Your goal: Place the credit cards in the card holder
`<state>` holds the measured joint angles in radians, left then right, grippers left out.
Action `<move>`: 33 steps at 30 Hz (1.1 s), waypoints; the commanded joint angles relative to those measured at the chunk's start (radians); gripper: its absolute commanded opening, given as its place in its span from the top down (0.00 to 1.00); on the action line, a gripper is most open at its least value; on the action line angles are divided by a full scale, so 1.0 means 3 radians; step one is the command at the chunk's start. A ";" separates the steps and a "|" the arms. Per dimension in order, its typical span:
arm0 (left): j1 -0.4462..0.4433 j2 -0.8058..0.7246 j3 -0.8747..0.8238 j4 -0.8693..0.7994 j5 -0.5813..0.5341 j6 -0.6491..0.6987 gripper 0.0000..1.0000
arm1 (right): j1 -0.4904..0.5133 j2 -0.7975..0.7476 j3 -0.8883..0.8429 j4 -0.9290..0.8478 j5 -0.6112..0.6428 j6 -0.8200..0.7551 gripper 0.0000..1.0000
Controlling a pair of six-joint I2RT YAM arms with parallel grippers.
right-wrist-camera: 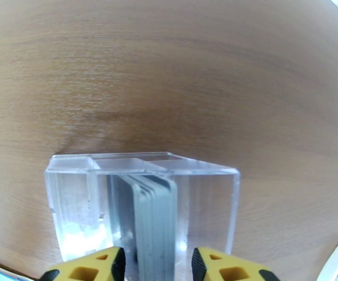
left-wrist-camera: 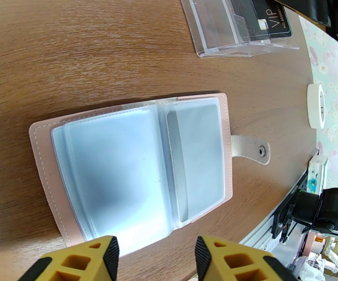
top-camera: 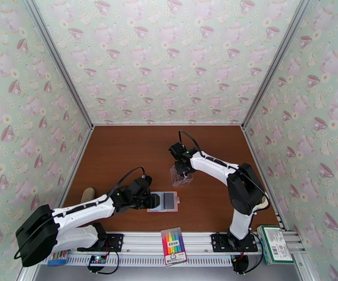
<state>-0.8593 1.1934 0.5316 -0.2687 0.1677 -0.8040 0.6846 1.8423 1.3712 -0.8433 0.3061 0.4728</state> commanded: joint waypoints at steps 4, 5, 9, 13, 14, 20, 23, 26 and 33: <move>0.0021 0.0025 -0.0023 0.0011 0.0038 0.0024 0.50 | -0.0022 0.0077 0.0116 -0.0153 0.0168 -0.0051 0.59; 0.0024 0.0026 -0.0027 0.0014 0.0038 0.0021 0.50 | -0.0022 0.0077 0.0117 -0.0157 0.0176 -0.0049 0.60; 0.0025 0.0027 -0.0043 0.0014 0.0032 0.0016 0.50 | -0.0021 0.0072 0.0133 -0.0203 0.0239 -0.0041 0.61; 0.0022 0.0016 -0.0051 0.0016 0.0031 0.0008 0.50 | -0.0022 0.0052 0.0153 -0.0247 0.0288 -0.0047 0.62; 0.0026 0.0015 -0.0055 0.0021 0.0031 0.0007 0.50 | -0.0019 0.0049 0.0154 -0.0260 0.0305 -0.0045 0.63; 0.0026 0.0011 -0.0064 0.0027 0.0033 -0.0002 0.50 | -0.0022 0.0016 0.0180 -0.0342 0.0394 -0.0050 0.65; 0.0023 0.0010 -0.0063 0.0022 0.0035 0.0001 0.50 | -0.0021 -0.0004 0.0190 -0.0373 0.0423 -0.0049 0.66; 0.0026 0.0006 -0.0064 0.0022 0.0039 -0.0001 0.50 | -0.0021 -0.0031 0.0208 -0.0418 0.0483 -0.0045 0.67; 0.0026 0.0015 -0.0069 0.0031 0.0033 -0.0005 0.50 | -0.0022 -0.0092 0.0133 -0.0311 0.0337 -0.0063 0.54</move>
<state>-0.8585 1.1934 0.5251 -0.2672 0.1677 -0.8040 0.6846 1.8458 1.4078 -0.9367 0.4149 0.4614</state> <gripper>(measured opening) 0.501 0.447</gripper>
